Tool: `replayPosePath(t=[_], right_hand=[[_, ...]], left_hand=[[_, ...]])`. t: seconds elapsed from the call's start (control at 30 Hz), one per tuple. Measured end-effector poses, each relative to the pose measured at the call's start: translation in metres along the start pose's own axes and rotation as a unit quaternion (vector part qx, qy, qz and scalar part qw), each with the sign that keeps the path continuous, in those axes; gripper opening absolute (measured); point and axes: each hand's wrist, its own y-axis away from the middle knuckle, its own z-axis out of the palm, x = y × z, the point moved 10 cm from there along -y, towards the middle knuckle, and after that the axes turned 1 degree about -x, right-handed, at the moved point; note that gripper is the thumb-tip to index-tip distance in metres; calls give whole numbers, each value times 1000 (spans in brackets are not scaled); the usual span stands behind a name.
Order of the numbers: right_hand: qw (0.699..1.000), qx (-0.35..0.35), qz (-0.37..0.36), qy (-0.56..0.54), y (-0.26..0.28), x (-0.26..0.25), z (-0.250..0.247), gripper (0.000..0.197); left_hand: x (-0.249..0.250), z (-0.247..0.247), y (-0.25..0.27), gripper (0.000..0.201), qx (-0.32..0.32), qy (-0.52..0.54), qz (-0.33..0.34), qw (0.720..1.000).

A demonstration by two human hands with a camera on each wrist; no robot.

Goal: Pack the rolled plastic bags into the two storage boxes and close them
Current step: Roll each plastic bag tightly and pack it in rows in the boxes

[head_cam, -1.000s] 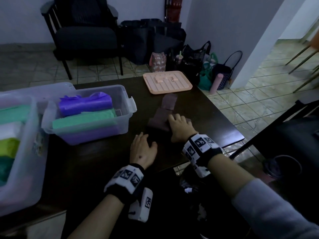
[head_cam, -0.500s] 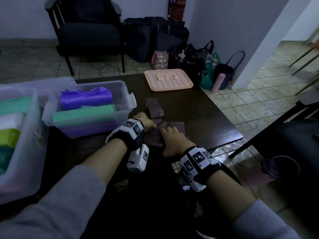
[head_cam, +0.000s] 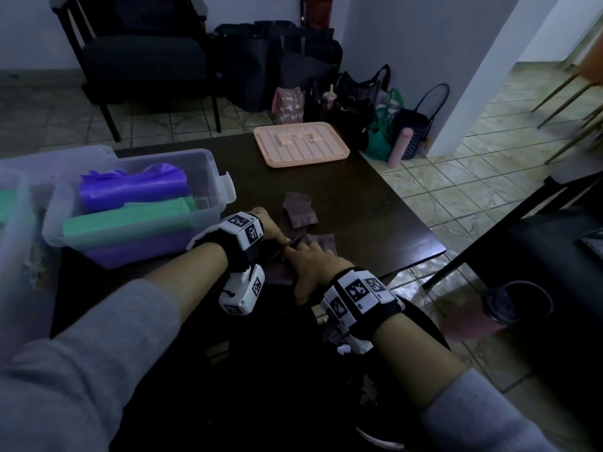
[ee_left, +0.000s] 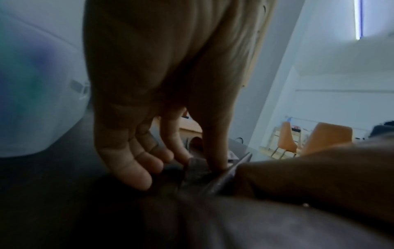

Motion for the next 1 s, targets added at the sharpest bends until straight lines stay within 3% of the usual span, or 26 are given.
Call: replayPosePath(t=[0.1, 0.23, 0.3, 0.37, 0.43, 0.53, 0.63, 0.77, 0.87, 0.93, 1.0], right_hand=[[1000, 2, -6, -6, -1, 0, 1, 87], [1000, 12, -16, -5, 1, -1, -1, 84], [1000, 13, -18, -4, 1, -1, 0, 83], [1000, 15, -19, -2, 0, -1, 0, 86], [1000, 13, -19, 2, 0, -2, 0, 89], [1000, 12, -18, -1, -1, -1, 1, 90], [1000, 14, -17, -8, -1, -1, 0, 88], [1000, 14, -22, 3, -2, -2, 1, 82], [1000, 14, -26, 4, -2, -2, 0, 81], [1000, 13, -27, 2, -2, -2, 0, 81], [1000, 13, -28, 5, -3, -2, 0, 81]], left_hand=[[8, 8, -5, 44, -18, 23, 15, 999], [8, 3, -1, 29, -23, 110, -18, 993], [9, 11, 2, 15, -75, 137, -44, 987], [9, 20, 6, 17, -130, 190, -66, 971], [14, 8, 0, 24, -105, 244, -55, 963], [26, -15, -10, 65, -44, 295, -14, 954], [52, -47, -5, 50, 19, 345, 61, 937], [76, -68, -7, 57, 39, 247, 110, 962], [91, -75, 4, 51, 54, 60, 140, 987], [105, -92, 15, 46, 120, -62, 172, 976], [114, -107, 18, 46, 156, -83, 193, 965]])
